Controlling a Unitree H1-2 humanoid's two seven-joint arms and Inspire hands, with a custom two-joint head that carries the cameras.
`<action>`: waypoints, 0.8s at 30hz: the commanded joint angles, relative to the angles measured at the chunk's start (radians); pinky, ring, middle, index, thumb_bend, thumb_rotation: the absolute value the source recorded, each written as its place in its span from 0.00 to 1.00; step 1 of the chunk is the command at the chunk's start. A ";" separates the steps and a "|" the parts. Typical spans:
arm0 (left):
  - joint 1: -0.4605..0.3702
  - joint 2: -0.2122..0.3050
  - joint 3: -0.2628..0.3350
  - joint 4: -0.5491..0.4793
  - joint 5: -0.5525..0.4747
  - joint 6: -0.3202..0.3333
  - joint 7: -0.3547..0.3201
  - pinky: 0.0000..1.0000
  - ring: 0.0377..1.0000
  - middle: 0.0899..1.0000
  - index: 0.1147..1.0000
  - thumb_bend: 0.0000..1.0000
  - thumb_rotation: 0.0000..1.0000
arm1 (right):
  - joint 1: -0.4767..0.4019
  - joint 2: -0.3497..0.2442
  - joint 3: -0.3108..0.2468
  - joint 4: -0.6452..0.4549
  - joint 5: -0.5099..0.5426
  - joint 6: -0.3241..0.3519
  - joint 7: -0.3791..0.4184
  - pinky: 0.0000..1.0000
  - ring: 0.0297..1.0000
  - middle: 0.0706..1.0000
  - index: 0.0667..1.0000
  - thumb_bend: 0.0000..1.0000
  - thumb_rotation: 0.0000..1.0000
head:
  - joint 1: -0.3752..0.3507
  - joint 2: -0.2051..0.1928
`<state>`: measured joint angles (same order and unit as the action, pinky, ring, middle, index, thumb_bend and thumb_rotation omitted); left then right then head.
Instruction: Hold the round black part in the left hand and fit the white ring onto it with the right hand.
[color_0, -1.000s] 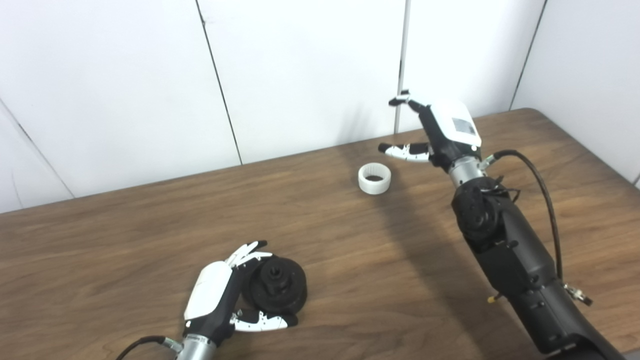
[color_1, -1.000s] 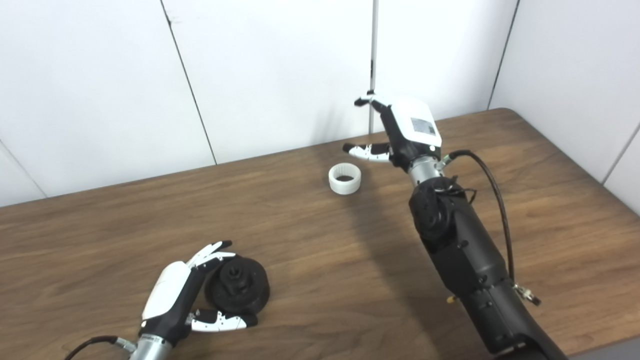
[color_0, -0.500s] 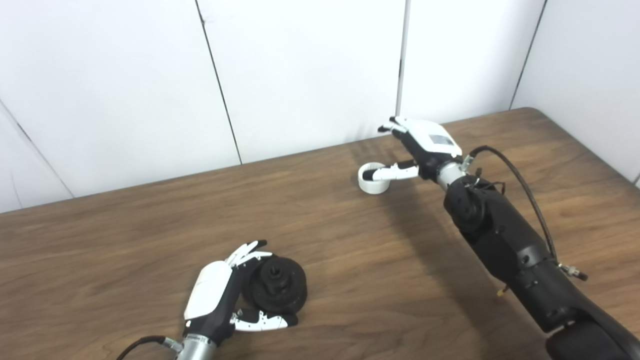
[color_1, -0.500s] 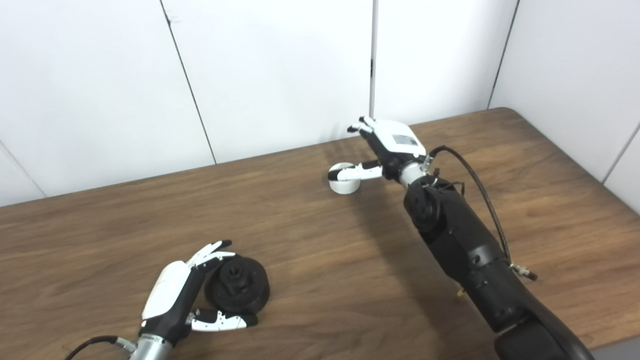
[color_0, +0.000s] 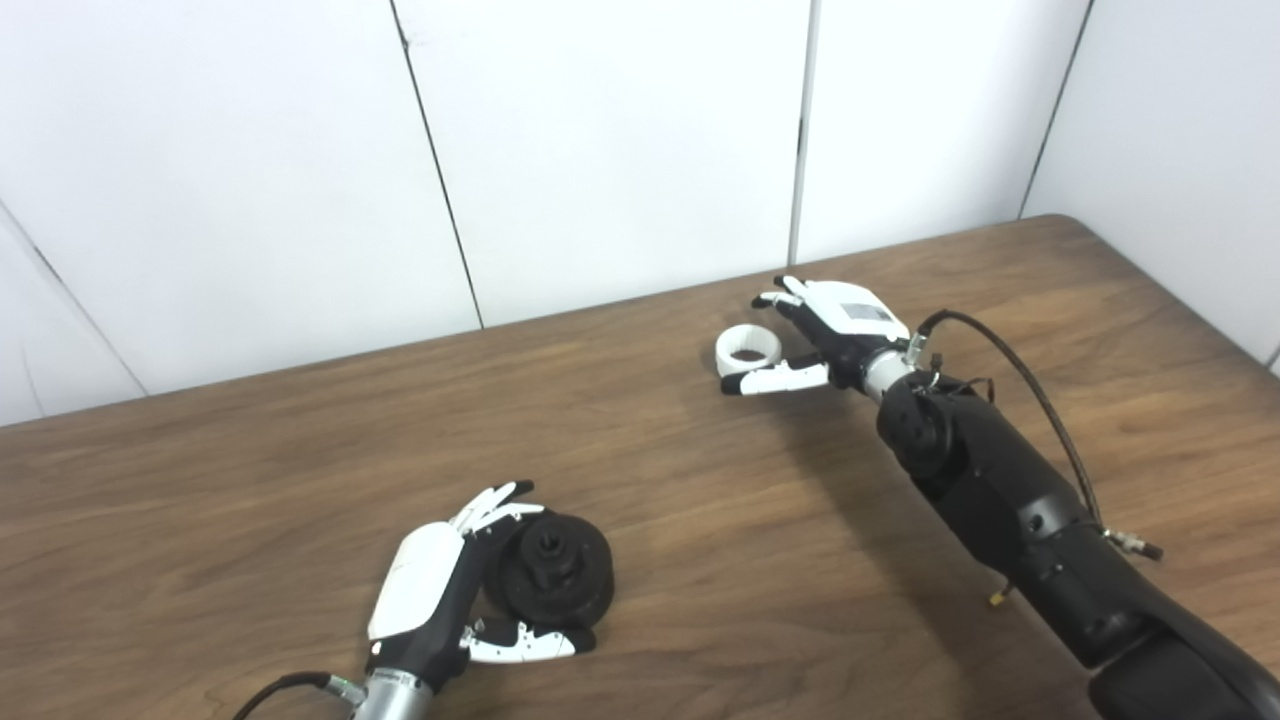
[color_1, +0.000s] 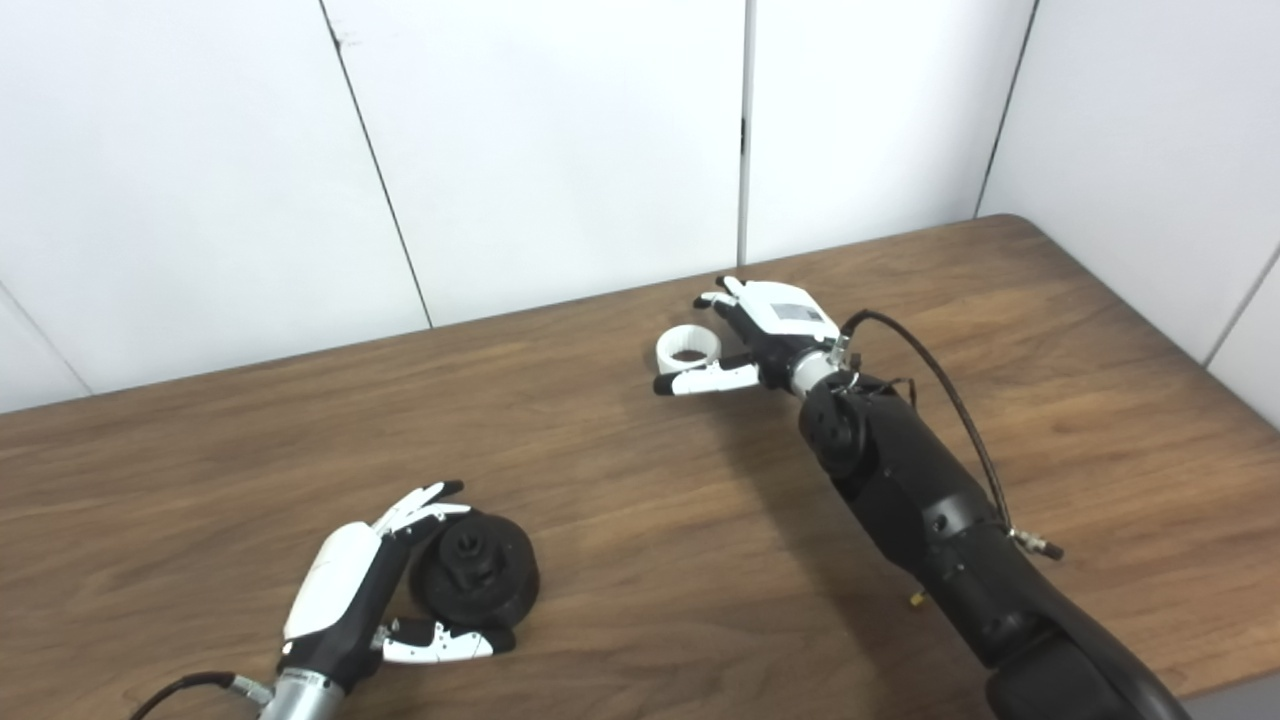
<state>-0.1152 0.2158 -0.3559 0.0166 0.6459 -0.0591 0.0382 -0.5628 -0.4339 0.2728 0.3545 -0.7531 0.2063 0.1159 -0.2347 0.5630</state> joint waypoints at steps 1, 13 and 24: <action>0.034 0.021 -0.001 0.023 0.025 0.033 -0.029 0.87 0.92 0.90 0.59 0.88 0.27 | -0.053 -0.009 -0.001 -0.010 -0.003 0.006 -0.004 0.94 1.00 1.00 0.90 1.00 0.86 | 0.001 0.001; 0.039 0.021 -0.002 0.016 0.025 0.033 -0.032 0.87 0.92 0.90 0.59 0.88 0.28 | -0.042 0.008 0.002 0.029 0.017 -0.006 -0.039 0.92 0.98 0.99 0.84 0.91 0.59 | 0.012 0.002; 0.040 0.025 0.002 0.014 0.023 0.029 -0.033 0.87 0.92 0.90 0.59 0.88 0.29 | -0.041 0.022 -0.002 0.068 0.040 -0.026 -0.102 0.93 0.97 0.98 0.80 0.86 0.51 | 0.018 0.010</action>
<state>-0.1120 0.2159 -0.3525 0.0148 0.6457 -0.0588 0.0354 -0.5598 -0.4063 0.2794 0.4276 -0.7131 0.2102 0.0542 -0.2179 0.5721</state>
